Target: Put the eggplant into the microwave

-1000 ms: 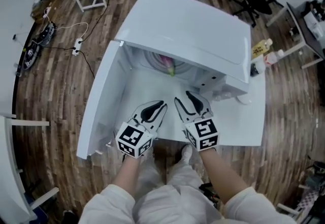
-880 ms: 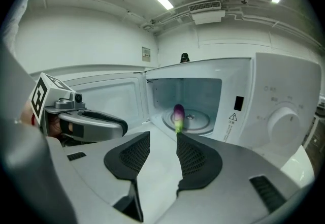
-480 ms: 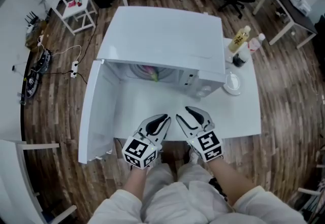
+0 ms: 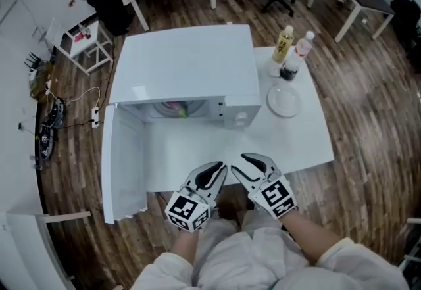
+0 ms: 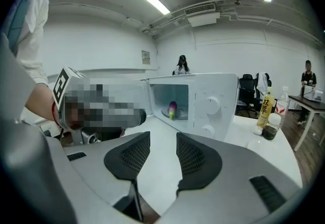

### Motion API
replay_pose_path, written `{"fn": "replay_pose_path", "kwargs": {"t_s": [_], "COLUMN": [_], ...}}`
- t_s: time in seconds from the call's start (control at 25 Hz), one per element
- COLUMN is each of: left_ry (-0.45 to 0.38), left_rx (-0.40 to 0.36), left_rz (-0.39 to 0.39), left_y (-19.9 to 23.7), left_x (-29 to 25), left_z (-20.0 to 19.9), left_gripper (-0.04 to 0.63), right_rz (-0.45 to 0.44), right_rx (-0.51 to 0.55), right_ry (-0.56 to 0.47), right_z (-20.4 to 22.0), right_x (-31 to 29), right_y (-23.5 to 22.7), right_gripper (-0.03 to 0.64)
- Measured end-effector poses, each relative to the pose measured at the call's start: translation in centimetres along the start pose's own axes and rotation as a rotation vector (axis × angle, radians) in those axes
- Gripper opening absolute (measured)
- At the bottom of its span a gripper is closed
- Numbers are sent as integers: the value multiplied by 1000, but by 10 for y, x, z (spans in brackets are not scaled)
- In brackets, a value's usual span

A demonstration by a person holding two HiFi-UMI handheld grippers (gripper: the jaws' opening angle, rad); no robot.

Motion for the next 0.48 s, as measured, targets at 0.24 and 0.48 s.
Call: {"fn": "replay_pose_path", "kwargs": {"t_s": [0.24, 0.48], "left_ry": [26, 33], "left_rx": [-24, -36], "left_rz": [30, 49], "left_y": [-21, -33], "left_x": [-3, 4], "left_z": [-1, -4], "left_gripper": [37, 37], "right_rz": [-45, -125], "right_rx": [20, 63], "right_ry": [-17, -38], "right_z": [5, 6], "right_x": [27, 43], "right_y": [9, 20], "right_gripper": [178, 176]}}
Point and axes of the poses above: the fingertips, and each gripper's own axes: x backward along the fingers, y to its left, z out of its underside, the point moved 8 cm from there along x, backward along the fingers, and after that the axes turned 12 degrees about -z, right-handed, at the moved point
